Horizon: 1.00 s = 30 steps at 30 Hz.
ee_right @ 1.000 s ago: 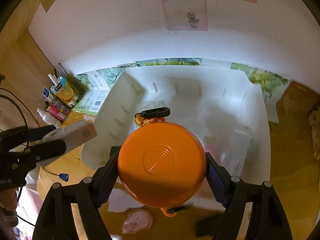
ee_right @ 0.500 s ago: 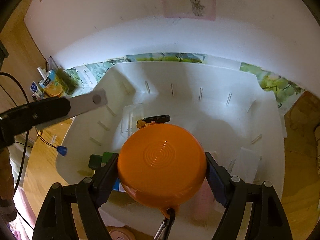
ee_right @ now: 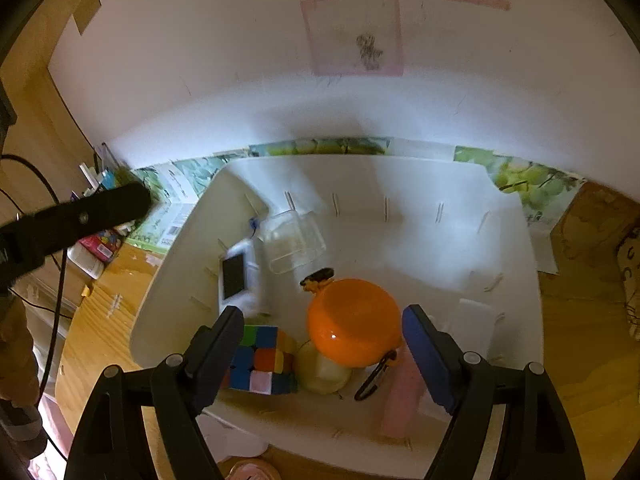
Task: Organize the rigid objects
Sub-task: 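Open the left tool dropping the white toy while the right tool releases the orange case, then withdraw both tools from the bin toward the white cutout and pink tape roll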
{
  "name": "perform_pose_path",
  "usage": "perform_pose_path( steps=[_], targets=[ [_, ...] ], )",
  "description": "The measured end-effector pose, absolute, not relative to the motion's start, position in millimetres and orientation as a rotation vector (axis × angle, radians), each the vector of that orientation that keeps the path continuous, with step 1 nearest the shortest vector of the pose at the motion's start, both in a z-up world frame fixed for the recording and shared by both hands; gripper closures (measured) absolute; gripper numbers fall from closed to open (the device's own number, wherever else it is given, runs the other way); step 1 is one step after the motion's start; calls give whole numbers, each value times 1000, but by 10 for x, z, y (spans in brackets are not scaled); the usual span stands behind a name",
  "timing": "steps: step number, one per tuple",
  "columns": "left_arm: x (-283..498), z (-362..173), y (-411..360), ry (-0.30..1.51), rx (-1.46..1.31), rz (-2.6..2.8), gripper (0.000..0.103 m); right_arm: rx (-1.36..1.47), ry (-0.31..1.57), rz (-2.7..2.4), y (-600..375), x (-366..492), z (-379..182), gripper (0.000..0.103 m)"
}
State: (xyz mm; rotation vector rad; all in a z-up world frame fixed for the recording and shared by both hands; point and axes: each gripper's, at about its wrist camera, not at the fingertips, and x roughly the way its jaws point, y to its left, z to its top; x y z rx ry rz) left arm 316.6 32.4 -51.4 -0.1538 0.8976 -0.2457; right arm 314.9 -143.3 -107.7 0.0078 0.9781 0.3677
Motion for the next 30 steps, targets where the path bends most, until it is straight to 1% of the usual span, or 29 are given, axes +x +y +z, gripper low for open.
perform_pose_path(
  steps=[9,13,26,30],
  targets=[
    [2884,-386,371,875,-172,-275,48,53,890,327,-1549,2925,-767,21],
    [2788,-432,382,904,-169,-278,48,78,851,292,-1625,2744,-680,21],
    [2411,-759,418,1026,-150,-345,48,176,823,144,-1741,2036,-893,21],
    [2297,-854,432,1066,-131,-379,44,180,792,114,-1734,1766,-945,21]
  ],
)
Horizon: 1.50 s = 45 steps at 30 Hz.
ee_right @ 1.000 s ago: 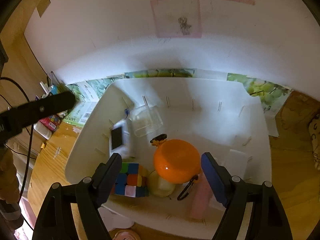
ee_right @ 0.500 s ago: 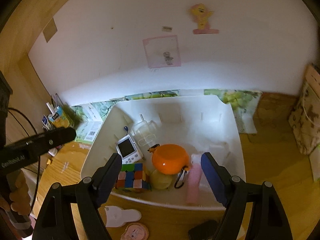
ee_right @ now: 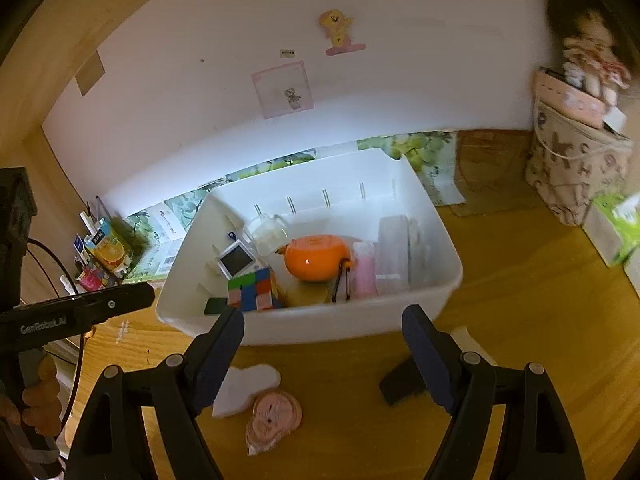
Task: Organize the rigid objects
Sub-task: 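Withdraw both tools from the bin toward the white cutout and pink tape roll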
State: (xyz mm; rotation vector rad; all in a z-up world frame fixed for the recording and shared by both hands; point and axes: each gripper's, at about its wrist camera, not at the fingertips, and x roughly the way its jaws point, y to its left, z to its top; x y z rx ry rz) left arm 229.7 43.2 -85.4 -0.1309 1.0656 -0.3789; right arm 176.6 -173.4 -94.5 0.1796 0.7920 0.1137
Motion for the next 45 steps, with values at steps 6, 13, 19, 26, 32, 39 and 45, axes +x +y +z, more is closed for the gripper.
perform_pose_path(
  steps=[6,13,19,26,32,39,45],
  targets=[
    [2150,-962,442,1114,-105,-410,40,149,770,57,-1704,1426,-1064,21],
    [1963,-1064,362,1153,-98,-397,33,160,766,48,-1800,1199,-1172,21],
    [1799,-1188,247,1219,-152,-339,23,102,767,68,-1965,1141,-1203,21],
    [1680,-1335,37,1290,-161,-257,20,28,771,118,-2203,1106,-1212,21],
    [1647,-1446,-117,1326,-168,-186,20,-42,789,158,-2406,1129,-1283,21],
    [1638,-1568,-281,1355,-207,-125,20,-93,816,207,-2641,1269,-1391,21],
    [1698,-1675,-367,1372,-239,-70,19,-127,854,253,-2797,1402,-1509,21]
  ],
)
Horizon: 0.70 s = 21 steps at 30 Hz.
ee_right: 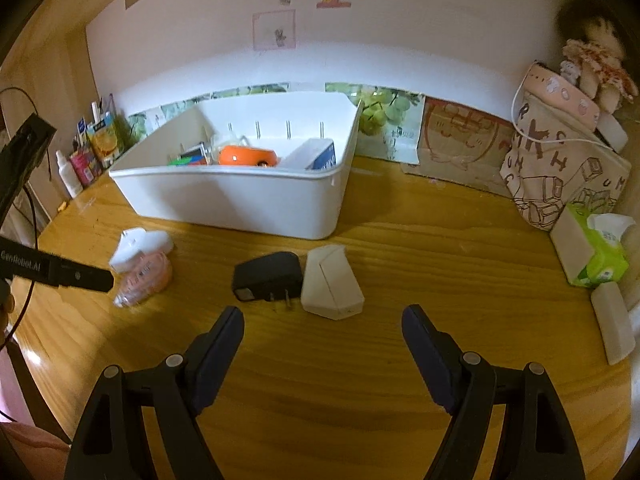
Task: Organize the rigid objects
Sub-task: 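Withdraw both tools from the bin toward the white cutout and pink tape roll, then grasp the pink tape roll with the left tool while the right tool grasps the white plug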
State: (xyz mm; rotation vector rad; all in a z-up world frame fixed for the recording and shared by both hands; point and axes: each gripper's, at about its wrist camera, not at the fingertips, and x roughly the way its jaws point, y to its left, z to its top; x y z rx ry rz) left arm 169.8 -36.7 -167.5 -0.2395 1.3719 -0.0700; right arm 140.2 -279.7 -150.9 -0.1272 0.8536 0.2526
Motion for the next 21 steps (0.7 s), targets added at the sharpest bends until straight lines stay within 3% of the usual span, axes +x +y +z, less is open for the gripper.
perform_pose_path(
  steps=[21],
  targets=[
    [2131,-2063,-515,1440,-239,58,19,-177,933,323,-2956,1832,-1924,23]
  ],
)
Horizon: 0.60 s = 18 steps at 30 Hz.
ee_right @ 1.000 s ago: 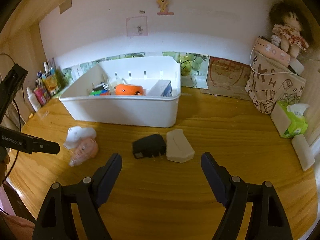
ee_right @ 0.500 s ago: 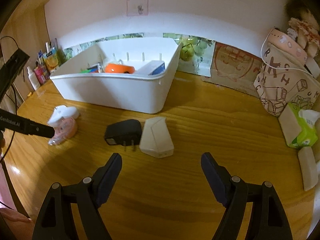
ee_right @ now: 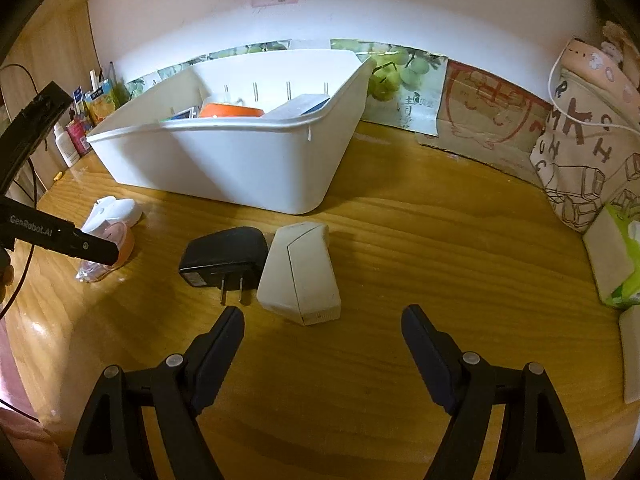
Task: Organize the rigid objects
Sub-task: 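Grasp the pink tape roll with the left tool while the right tool grasps the white plug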
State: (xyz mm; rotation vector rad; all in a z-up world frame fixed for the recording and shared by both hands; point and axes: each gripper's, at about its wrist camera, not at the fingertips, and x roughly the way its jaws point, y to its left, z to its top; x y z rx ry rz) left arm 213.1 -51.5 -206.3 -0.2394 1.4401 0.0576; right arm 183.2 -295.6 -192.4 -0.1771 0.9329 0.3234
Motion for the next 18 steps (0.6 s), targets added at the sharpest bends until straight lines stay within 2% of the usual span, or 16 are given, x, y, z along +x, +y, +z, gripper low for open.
perform_pose_path(
  steps=[18],
  targets=[
    [2441,-2204,-525,1425,-261,85,21,-187,937,360,-2864,1963,-2106,38]
  ],
)
